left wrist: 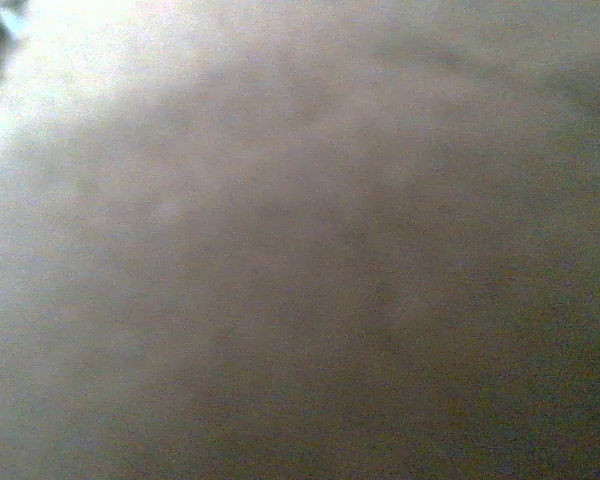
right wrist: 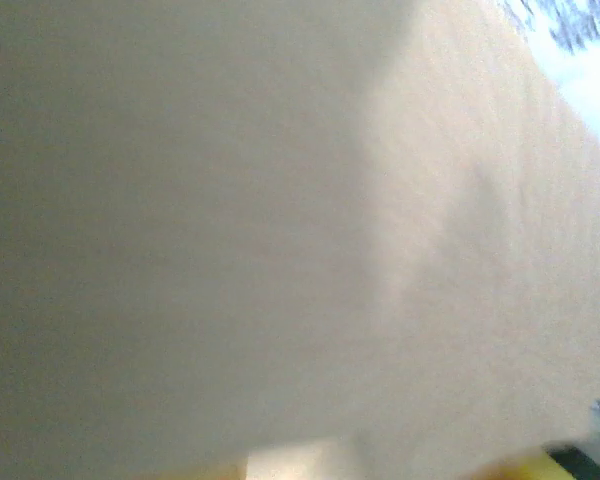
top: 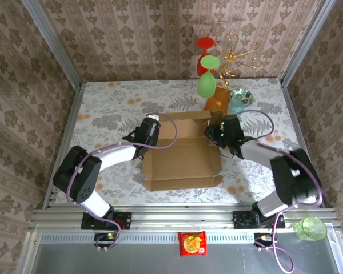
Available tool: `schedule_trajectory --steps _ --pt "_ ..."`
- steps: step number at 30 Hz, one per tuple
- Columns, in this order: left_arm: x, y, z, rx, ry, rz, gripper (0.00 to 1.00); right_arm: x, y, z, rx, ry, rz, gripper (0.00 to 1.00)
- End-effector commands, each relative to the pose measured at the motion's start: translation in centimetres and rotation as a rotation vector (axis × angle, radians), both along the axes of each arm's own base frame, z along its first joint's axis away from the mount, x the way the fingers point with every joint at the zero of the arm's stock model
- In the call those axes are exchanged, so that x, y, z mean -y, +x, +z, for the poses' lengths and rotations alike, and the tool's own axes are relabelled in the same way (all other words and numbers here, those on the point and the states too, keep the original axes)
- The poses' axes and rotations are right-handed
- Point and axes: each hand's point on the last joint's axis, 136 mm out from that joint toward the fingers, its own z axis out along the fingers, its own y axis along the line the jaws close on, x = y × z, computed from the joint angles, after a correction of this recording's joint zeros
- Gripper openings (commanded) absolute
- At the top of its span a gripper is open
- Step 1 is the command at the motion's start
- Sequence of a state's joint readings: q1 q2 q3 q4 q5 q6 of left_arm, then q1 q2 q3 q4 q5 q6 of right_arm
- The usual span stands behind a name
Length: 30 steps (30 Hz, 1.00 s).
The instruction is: Fold the paper box
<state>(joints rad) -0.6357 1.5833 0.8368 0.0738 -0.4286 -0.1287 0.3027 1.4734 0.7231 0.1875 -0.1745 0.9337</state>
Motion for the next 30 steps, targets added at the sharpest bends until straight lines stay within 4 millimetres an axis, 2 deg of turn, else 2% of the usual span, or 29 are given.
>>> schedule_trajectory --steps 1,3,6,8,9,11,13,15,17,21,24,26,29,30 --pt "-1.7 -0.6 0.3 -0.019 0.022 -0.030 0.00 2.7 -1.7 4.2 0.113 -0.066 0.034 0.37" --pt "-2.1 -0.4 0.7 -0.005 -0.022 -0.053 0.00 5.7 -2.6 5.8 0.156 -0.092 -0.015 0.37" --pt "-2.5 0.1 0.7 -0.011 -0.077 -0.090 0.00 10.4 -3.2 7.0 0.196 -0.104 -0.117 0.36" --pt "-2.6 0.5 0.8 -0.015 -0.117 -0.105 0.00 12.1 -2.8 7.0 0.195 -0.103 -0.137 0.36" --pt "-2.2 0.5 0.9 -0.016 -0.132 -0.122 0.00 12.4 -2.2 6.7 0.188 -0.100 -0.121 0.36" --pt "-1.8 0.7 0.8 -0.026 -0.135 -0.136 0.00 11.6 -1.1 5.6 0.162 -0.090 -0.054 0.35" --pt "-2.7 1.3 0.7 -0.034 -0.135 -0.114 0.00 10.1 0.1 4.9 0.168 -0.058 0.037 0.35" --pt "-2.6 1.5 0.5 -0.042 -0.137 -0.112 0.00 8.4 0.1 4.8 0.193 -0.102 0.127 0.36" --pt "-2.6 1.6 0.3 -0.049 -0.134 -0.106 0.00 7.6 -0.4 4.9 0.207 -0.174 0.181 0.37" --pt "-2.8 1.8 0.0 -0.058 -0.132 -0.092 0.00 7.8 -1.6 4.7 0.221 -0.244 0.208 0.35" --pt "-2.7 1.8 0.1 -0.057 -0.140 -0.096 0.00 7.7 -1.9 3.0 0.161 -0.271 0.239 0.35" --pt "-2.7 1.8 0.1 -0.056 -0.140 -0.094 0.00 7.7 -1.5 1.8 0.124 -0.275 0.251 0.35" --pt "-2.7 1.9 0.2 -0.056 -0.140 -0.095 0.00 7.6 -0.2 2.0 0.149 -0.269 0.241 0.37" --pt "-2.7 1.9 0.2 -0.056 -0.142 -0.096 0.00 7.4 0.3 1.0 0.129 -0.256 0.255 0.38"
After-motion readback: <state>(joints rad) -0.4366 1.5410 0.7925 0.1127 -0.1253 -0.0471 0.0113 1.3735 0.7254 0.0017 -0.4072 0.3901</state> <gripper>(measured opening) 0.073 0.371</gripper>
